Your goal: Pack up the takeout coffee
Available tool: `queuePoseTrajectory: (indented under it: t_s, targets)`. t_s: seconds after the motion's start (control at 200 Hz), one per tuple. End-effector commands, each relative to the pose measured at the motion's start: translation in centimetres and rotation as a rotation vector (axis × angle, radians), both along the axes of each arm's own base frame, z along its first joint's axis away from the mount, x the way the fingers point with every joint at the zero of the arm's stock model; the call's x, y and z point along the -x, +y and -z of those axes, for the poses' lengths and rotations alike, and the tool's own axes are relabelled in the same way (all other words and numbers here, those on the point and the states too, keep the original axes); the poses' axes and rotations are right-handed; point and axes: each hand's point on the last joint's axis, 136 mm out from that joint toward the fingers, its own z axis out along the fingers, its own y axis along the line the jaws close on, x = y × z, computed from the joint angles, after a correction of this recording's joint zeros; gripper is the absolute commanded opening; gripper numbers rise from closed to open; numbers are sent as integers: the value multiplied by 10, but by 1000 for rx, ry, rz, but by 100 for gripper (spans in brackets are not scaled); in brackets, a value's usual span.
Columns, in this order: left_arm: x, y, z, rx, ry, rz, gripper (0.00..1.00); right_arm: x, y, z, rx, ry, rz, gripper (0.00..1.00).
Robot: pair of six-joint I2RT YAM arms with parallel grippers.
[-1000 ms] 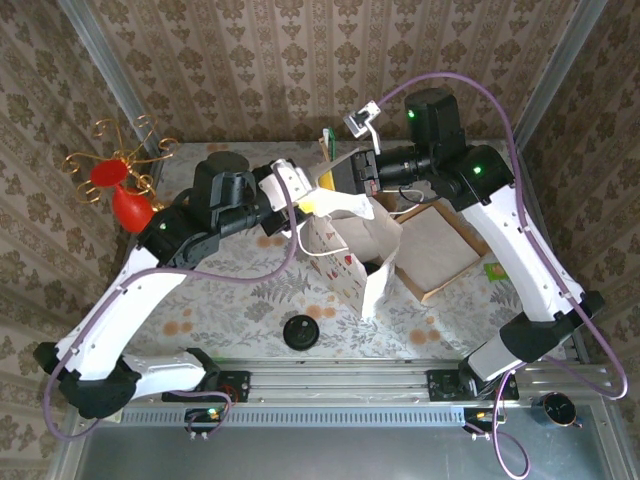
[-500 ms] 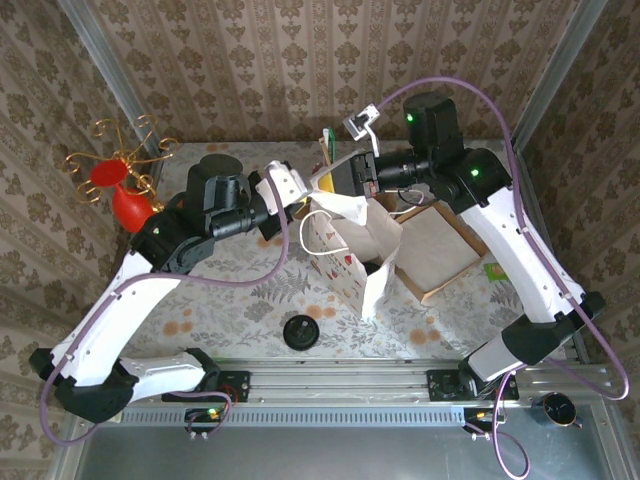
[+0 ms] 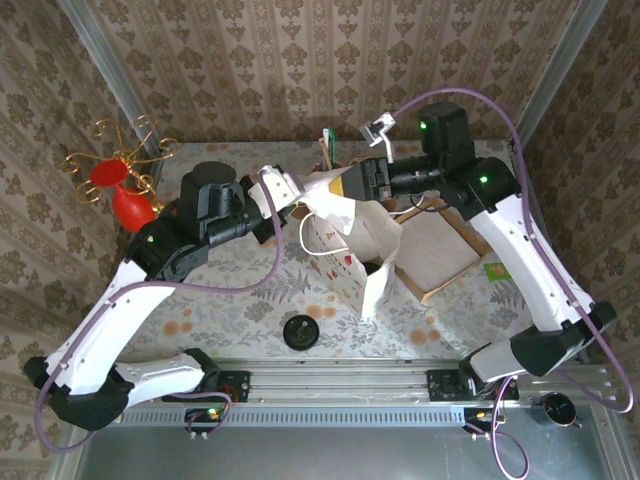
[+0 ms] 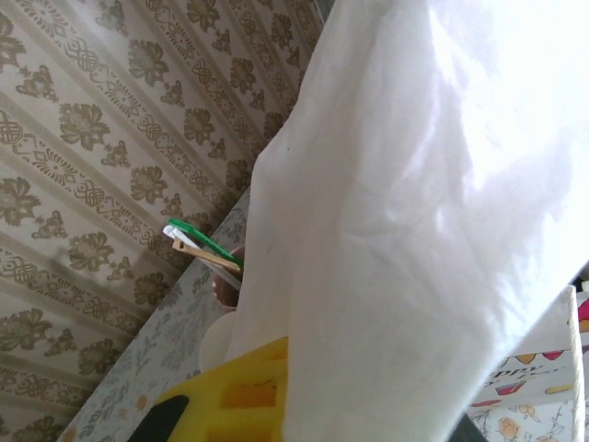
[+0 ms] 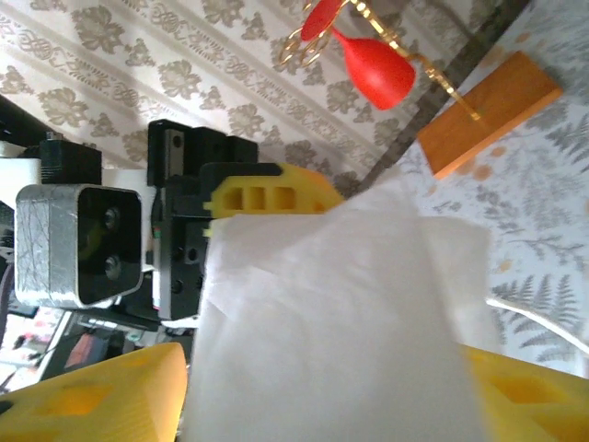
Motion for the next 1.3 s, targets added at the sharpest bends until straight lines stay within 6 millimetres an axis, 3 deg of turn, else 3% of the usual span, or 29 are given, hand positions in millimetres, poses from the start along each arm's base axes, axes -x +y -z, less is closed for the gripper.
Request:
queuePoseTrajectory:
  t_s: [0.0,0.3,0.545,0.675,0.8,1.05,1.16,1.175,1.295]
  targets:
    - [-5,6,-9,7,-64,-30,0,7,-19,-14,-28,-37,47,75]
    - [-6,8,-23,31,-146,-34,0,-6,-36,-28,-71,-39,144,100]
    - [-3,14,-27,46,-171,-42,0,-13,-45,-38,-100,-36,195,100]
    - [-1,15,-23,36,-180,-38,0,-18,-51,-37,-110,-14,234,100]
    - [-3,15,-18,20,-195,-35,0,-25,-50,-47,-159,-26,245,100]
    - [0,13,-22,31,-228,-27,0,-33,-43,-47,-156,14,238,100]
    - [2,9,-28,44,-237,-13,0,-32,-29,-36,-123,34,220,100]
    - [2,8,-29,46,-240,-11,0,-38,-23,-27,-110,56,213,100]
    - [3,2,-38,72,-252,0,0,-38,1,-7,-49,89,176,100]
